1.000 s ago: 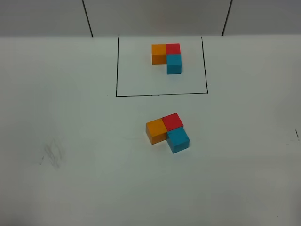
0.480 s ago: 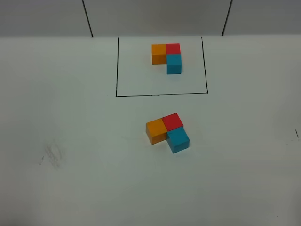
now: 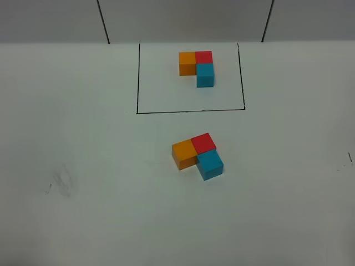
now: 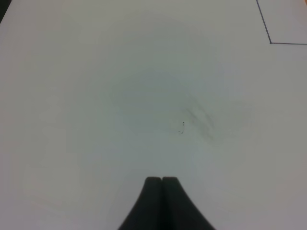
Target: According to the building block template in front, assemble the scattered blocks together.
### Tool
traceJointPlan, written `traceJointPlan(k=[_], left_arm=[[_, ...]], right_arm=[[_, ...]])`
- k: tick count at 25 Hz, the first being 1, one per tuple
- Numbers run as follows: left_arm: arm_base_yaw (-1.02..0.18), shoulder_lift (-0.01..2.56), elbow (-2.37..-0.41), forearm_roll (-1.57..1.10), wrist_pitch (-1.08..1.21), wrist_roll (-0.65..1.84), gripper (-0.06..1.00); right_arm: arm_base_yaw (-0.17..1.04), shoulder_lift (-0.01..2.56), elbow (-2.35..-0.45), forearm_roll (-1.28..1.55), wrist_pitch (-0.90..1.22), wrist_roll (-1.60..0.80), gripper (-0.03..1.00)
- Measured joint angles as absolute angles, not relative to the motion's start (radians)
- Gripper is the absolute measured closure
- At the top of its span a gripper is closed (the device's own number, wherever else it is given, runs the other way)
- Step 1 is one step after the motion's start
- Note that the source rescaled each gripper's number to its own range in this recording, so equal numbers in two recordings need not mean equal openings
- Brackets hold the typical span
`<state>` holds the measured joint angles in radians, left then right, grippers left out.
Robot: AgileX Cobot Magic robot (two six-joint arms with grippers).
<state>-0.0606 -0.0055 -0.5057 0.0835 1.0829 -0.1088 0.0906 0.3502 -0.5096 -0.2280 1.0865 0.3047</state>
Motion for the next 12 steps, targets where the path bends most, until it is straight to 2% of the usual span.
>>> traceJointPlan(k=[12], left_arm=[[-0.061,-0.005,-0.506,0.084,1.083,-0.109,0.94]], right_arm=[[-0.124,-0.003,-0.51,-0.237,1.094,0.315,0.97]])
